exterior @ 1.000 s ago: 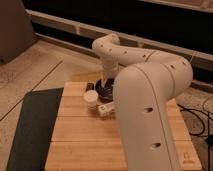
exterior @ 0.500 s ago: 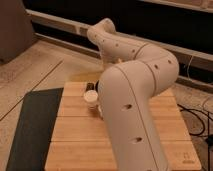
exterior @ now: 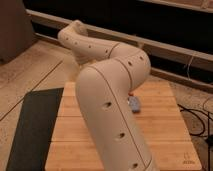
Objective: Move the arm in a circular motion
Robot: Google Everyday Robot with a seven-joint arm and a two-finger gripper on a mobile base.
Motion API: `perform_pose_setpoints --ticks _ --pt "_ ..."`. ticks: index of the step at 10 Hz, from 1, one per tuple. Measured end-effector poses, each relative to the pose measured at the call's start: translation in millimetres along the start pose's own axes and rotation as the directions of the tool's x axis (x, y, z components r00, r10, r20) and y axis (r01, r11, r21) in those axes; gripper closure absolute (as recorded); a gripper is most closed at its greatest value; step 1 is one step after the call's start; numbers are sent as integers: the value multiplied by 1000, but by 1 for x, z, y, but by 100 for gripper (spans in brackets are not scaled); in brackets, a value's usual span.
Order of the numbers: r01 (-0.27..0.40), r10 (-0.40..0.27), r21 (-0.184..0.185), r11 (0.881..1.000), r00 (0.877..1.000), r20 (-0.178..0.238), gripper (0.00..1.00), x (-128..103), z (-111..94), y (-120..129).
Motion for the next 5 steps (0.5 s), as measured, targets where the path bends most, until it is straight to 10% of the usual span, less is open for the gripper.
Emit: perform_pose_setpoints --ticks 3,5 --pt "117 -116 -132 984 993 18 35 34 -16 87" --pt "91 -91 -182 979 996 9 35 61 -18 100"
